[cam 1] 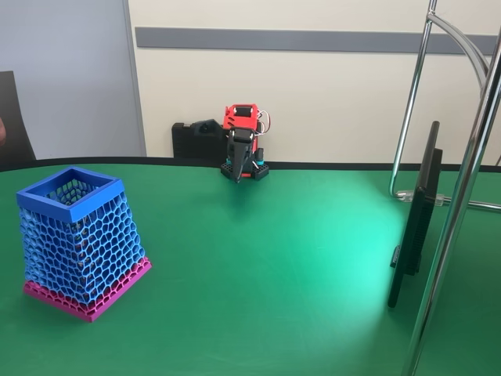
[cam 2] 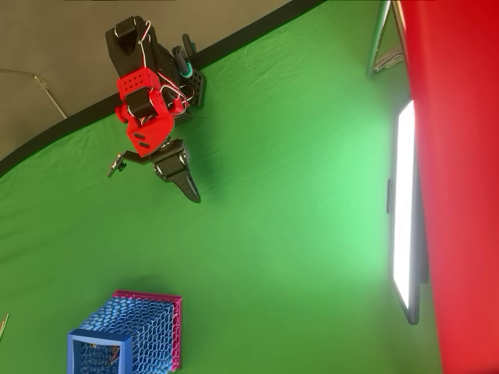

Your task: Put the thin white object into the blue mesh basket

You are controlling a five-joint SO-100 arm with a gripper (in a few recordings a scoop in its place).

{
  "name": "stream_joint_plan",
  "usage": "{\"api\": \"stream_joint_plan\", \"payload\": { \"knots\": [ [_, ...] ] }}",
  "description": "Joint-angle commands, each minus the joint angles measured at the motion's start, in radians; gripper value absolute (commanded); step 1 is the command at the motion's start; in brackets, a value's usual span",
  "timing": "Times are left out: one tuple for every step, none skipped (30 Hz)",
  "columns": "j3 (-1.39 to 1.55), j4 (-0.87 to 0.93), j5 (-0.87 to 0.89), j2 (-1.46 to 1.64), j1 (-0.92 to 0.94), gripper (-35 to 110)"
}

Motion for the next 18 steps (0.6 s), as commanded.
{"api": "stream_joint_plan", "payload": {
  "knots": [
    [0.008, 0.038, 0.02, 0.012, -0.006, 2],
    [0.008, 0.061, 0.025, 0.014, -0.006, 2],
    [0.008, 0.071, 0.029, 0.014, -0.006, 1],
    [0.008, 0.072, 0.035, 0.014, -0.003, 1],
    [0.008, 0.072, 0.04, 0.014, 0.0, 1],
    [0.008, 0.072, 0.04, 0.014, 0.002, 1],
    [0.008, 0.072, 0.04, 0.014, 0.002, 1],
    [0.008, 0.072, 0.041, 0.014, 0.002, 1],
    [0.008, 0.074, 0.041, 0.014, 0.002, 1],
    [0.008, 0.074, 0.041, 0.014, 0.002, 1],
    [0.008, 0.074, 0.041, 0.014, 0.002, 1],
    [0.008, 0.074, 0.041, 0.014, 0.002, 1],
    [0.008, 0.075, 0.04, 0.014, 0.002, 1],
    [0.008, 0.075, 0.04, 0.014, 0.002, 1],
    [0.008, 0.075, 0.04, 0.014, 0.002, 1],
    [0.008, 0.075, 0.04, 0.014, 0.002, 1],
    [0.008, 0.075, 0.04, 0.014, 0.002, 1],
    [0.008, 0.075, 0.04, 0.014, 0.002, 1]
  ]
}}
